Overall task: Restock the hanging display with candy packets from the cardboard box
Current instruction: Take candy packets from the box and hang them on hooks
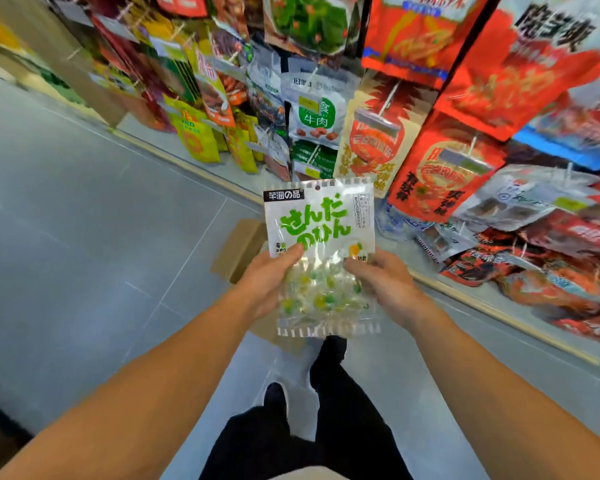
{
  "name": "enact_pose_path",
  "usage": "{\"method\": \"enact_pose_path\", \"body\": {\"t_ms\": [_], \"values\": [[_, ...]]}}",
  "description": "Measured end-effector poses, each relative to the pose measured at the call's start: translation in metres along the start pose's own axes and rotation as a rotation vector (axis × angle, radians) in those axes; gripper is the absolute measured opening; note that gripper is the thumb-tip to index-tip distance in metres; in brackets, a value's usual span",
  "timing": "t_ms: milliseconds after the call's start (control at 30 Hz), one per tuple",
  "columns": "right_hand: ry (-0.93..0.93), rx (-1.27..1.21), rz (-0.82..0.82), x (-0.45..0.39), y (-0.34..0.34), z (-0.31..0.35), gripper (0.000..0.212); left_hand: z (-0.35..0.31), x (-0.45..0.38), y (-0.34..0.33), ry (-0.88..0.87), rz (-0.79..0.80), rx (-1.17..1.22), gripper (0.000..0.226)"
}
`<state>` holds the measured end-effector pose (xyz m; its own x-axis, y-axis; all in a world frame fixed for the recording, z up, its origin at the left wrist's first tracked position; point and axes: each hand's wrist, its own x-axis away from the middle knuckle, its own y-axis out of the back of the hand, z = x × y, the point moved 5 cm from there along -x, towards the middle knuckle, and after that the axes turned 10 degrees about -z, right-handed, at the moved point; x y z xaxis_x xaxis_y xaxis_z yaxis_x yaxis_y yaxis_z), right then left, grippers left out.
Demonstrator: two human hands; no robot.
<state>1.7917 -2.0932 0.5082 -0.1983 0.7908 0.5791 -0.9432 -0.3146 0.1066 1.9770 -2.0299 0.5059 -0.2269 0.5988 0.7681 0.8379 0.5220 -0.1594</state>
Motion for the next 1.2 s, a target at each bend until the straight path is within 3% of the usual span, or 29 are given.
{"method": "enact_pose_path", "body": {"t_ms": [67,200,333,433,533,600,900,1033,1200], "values": [[0.012,-0.060,-0.040,0.032,-0.012,0.002,0.009,-0.001,0.026,0.011,-0.045,0.039,-0.014,0.031],[0.029,-0.146,-0.080,0.076,-0.034,0.003,0.025,0.000,0.060,0.032,-0.126,0.093,-0.043,0.037],[0.094,-0.197,-0.160,0.123,-0.041,0.008,0.012,0.005,0.095,0.053,-0.182,0.053,-0.124,0.030],[0.131,-0.214,-0.184,0.156,-0.035,0.020,0.012,0.006,0.123,0.051,-0.227,0.145,-0.246,0.048],[0.175,-0.206,-0.245,0.186,-0.012,0.036,0.016,-0.007,0.157,0.029,-0.300,0.194,-0.312,0.018],[0.207,-0.205,-0.314,0.202,0.011,0.048,0.016,-0.017,0.180,0.002,-0.366,0.214,-0.339,0.007],[0.357,-0.263,-0.539,0.277,0.153,0.076,0.011,-0.028,0.253,-0.152,-0.616,0.351,-0.418,0.015],[0.440,-0.289,-0.601,0.323,0.251,0.082,0.016,-0.012,0.305,-0.250,-0.711,0.436,-0.422,0.012],[0.567,-0.299,-0.674,0.377,0.356,0.108,0.014,-0.009,0.367,-0.356,-0.843,0.466,-0.412,0.026]]}}
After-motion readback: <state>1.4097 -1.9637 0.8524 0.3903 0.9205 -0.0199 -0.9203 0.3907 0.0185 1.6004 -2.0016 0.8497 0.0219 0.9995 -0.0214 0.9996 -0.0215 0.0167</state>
